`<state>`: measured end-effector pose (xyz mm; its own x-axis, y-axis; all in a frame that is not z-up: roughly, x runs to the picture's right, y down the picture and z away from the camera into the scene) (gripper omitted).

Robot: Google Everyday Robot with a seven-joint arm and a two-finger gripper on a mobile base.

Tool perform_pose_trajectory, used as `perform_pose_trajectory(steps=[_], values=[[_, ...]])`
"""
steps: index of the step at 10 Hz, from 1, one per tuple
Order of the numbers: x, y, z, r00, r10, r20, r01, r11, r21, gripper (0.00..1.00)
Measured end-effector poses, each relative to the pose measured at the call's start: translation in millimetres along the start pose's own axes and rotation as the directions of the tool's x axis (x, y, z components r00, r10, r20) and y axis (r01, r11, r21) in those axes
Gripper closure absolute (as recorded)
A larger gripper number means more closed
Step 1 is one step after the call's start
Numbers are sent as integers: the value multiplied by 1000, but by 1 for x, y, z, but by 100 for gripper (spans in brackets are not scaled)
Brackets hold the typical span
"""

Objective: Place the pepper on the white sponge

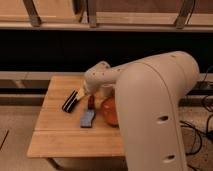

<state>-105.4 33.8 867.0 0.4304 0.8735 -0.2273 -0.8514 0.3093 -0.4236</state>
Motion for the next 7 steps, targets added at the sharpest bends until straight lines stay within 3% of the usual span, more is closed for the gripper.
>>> perform_pose_trajectory(steps=[2, 4, 7], values=[[3, -1, 7, 1000, 30, -7, -30, 999, -20, 20], [6, 3, 23, 995, 93, -21, -95, 992, -88, 20], [11, 0, 49, 989, 122, -78, -132, 983, -131, 20]])
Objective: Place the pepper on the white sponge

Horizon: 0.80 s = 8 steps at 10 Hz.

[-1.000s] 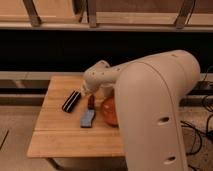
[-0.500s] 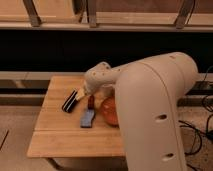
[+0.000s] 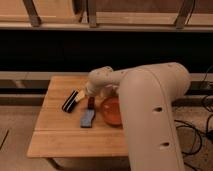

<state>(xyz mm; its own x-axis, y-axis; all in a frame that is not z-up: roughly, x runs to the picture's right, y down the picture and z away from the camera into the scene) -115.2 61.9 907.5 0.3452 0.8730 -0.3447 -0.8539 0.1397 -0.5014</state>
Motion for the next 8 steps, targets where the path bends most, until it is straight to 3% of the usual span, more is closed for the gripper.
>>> perform_pose_trajectory(steps=[6, 8], values=[[1, -22, 40, 991, 22, -133, -17, 999, 43, 20], [1, -27, 49, 985, 35, -167, -27, 998, 50, 27]])
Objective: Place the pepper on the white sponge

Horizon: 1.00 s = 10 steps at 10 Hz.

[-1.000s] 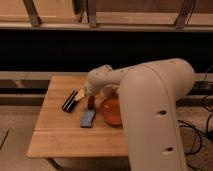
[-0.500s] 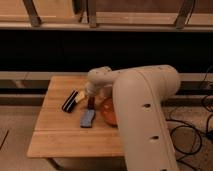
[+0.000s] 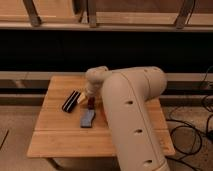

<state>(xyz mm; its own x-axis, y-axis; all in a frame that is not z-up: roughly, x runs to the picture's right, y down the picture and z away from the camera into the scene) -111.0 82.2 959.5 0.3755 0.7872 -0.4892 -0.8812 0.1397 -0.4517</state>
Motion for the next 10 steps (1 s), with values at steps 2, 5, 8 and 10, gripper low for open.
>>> perform_pose_trajectory(steps=[2, 5, 8, 10], values=[[-3, -1, 4, 1000, -10, -20, 10, 1000, 7, 49], [-6, -5, 5, 999, -16, -32, 16, 1000, 12, 79], [-9, -4, 7, 999, -17, -34, 18, 1000, 4, 100], [-9, -2, 9, 999, -14, -39, 14, 1000, -4, 100]])
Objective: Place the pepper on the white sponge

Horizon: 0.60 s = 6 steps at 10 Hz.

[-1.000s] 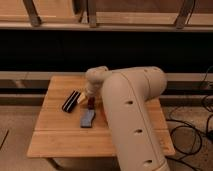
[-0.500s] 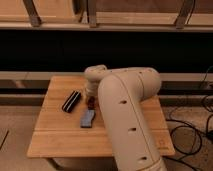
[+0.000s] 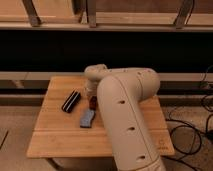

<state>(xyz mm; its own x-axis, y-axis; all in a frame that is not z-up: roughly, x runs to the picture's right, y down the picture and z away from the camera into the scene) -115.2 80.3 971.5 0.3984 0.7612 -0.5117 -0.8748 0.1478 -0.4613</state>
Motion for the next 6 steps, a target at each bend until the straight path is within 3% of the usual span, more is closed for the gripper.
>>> perform_pose_trajectory(steps=[4, 6], values=[[-3, 11, -3, 1000, -10, 21, 11, 999, -39, 100], [-14, 37, -21, 995, -63, 82, 70, 994, -80, 100]])
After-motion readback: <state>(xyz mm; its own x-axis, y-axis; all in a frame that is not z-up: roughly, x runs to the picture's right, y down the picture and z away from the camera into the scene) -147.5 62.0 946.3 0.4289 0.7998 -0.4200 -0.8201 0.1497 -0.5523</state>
